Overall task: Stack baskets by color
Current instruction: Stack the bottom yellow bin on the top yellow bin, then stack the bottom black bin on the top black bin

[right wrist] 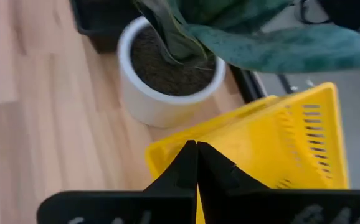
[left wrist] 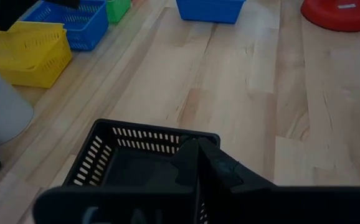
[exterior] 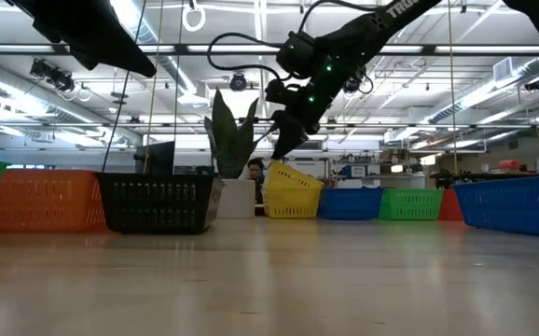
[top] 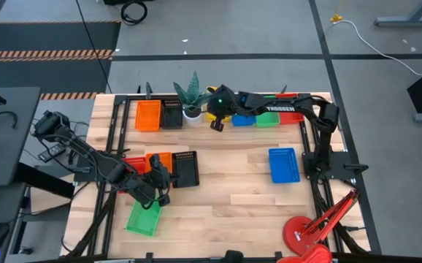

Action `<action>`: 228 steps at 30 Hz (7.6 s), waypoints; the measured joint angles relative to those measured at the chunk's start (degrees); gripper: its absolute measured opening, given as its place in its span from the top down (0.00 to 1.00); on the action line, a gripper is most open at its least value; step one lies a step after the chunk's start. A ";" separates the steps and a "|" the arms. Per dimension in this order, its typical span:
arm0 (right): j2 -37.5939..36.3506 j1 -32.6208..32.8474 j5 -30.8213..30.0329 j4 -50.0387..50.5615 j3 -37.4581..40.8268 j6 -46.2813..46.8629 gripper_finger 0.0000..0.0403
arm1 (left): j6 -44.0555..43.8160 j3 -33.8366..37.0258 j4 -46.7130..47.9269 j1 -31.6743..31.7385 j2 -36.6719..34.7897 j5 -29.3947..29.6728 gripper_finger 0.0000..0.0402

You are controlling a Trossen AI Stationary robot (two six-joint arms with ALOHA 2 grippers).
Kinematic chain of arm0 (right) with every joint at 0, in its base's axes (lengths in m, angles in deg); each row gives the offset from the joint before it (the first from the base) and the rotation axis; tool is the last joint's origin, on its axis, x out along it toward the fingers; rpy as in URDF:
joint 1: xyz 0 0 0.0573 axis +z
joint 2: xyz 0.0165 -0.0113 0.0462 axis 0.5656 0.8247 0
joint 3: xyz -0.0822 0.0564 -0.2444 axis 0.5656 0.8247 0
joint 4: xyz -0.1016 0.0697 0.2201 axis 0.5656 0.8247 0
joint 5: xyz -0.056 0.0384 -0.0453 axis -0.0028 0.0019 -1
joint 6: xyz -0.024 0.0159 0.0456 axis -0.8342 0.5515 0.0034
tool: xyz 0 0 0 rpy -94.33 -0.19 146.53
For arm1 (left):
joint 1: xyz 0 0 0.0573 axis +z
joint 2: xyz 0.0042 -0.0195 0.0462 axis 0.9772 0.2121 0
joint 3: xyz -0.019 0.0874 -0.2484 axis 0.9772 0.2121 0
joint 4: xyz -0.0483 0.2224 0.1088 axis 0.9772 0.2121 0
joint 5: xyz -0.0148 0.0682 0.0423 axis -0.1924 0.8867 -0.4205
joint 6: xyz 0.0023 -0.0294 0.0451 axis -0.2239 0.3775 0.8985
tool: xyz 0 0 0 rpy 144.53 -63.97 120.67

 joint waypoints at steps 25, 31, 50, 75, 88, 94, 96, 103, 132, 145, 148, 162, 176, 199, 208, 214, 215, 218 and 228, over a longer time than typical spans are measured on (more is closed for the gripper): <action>0.00 -3.05 7.52 -0.74 0.00 4.08 0.99 | 0.40 0.00 -0.04 0.00 0.00 0.00 0.98; 0.00 -2.97 7.50 -0.76 0.00 3.51 0.99 | 0.36 0.00 -0.07 -0.02 0.00 0.00 0.95; 2.99 -2.52 4.29 -3.38 0.07 12.05 0.99 | 0.05 0.00 -0.14 0.00 0.00 0.20 0.96; 2.44 2.10 5.94 10.04 0.06 -11.36 0.79 | 0.30 0.00 -0.07 0.00 0.00 0.43 0.97; 7.62 1.52 1.35 -1.86 0.02 -10.12 0.89 | 0.10 0.02 0.26 0.00 0.02 0.42 0.97; 3.23 4.04 1.06 3.74 0.01 -8.24 0.91 | -0.10 0.02 0.39 0.00 0.02 0.42 0.96; 1.50 5.57 0.84 6.04 0.02 -5.89 0.91 | -0.12 0.02 0.24 0.00 0.02 0.42 0.96; -1.33 17.09 -3.97 9.27 0.00 1.18 0.98 | -0.15 0.02 0.39 -0.09 0.02 0.42 0.97; -1.36 48.58 -21.79 -44.52 32.07 21.54 0.98 | 10.66 -0.02 -8.95 6.85 7.57 -9.18 0.92; -1.36 46.75 -21.81 -48.38 33.66 22.01 0.98 | 17.72 0.00 -13.06 8.31 18.55 -20.68 0.52; -1.36 46.75 -21.79 -48.41 33.66 22.01 0.98 | 16.85 0.00 -13.10 8.33 20.36 -20.78 0.46; -1.36 46.75 -21.79 -49.02 33.64 22.03 0.98 | 14.68 -0.04 -14.27 9.79 25.55 -19.97 0.58; -1.33 46.72 -21.77 -49.67 33.60 22.05 0.98 | 13.33 -13.48 15.14 9.92 20.94 -20.24 0.96; -1.29 46.69 -21.77 -49.59 33.59 22.01 0.97 | 14.63 -28.68 32.68 10.44 21.02 -10.06 0.98; -1.29 46.69 -21.77 -49.61 33.59 21.79 0.97 | 13.51 -28.62 44.66 13.39 11.92 -0.70 0.98; -1.29 46.69 -21.77 -49.61 33.59 21.57 0.97 | 29.45 -21.25 38.57 22.08 3.64 -0.91 0.98; -1.29 46.69 -21.77 -49.61 33.59 21.57 0.97 | 32.78 -18.94 36.47 24.05 2.40 -1.11 0.98; -1.29 46.69 -21.77 -49.62 33.59 21.57 0.97 | 42.67 -11.25 27.47 29.96 -0.96 -1.51 0.98; -1.29 45.89 -21.77 -49.63 33.59 21.80 0.97 | 63.28 4.32 -1.71 43.28 -3.39 -4.32 0.98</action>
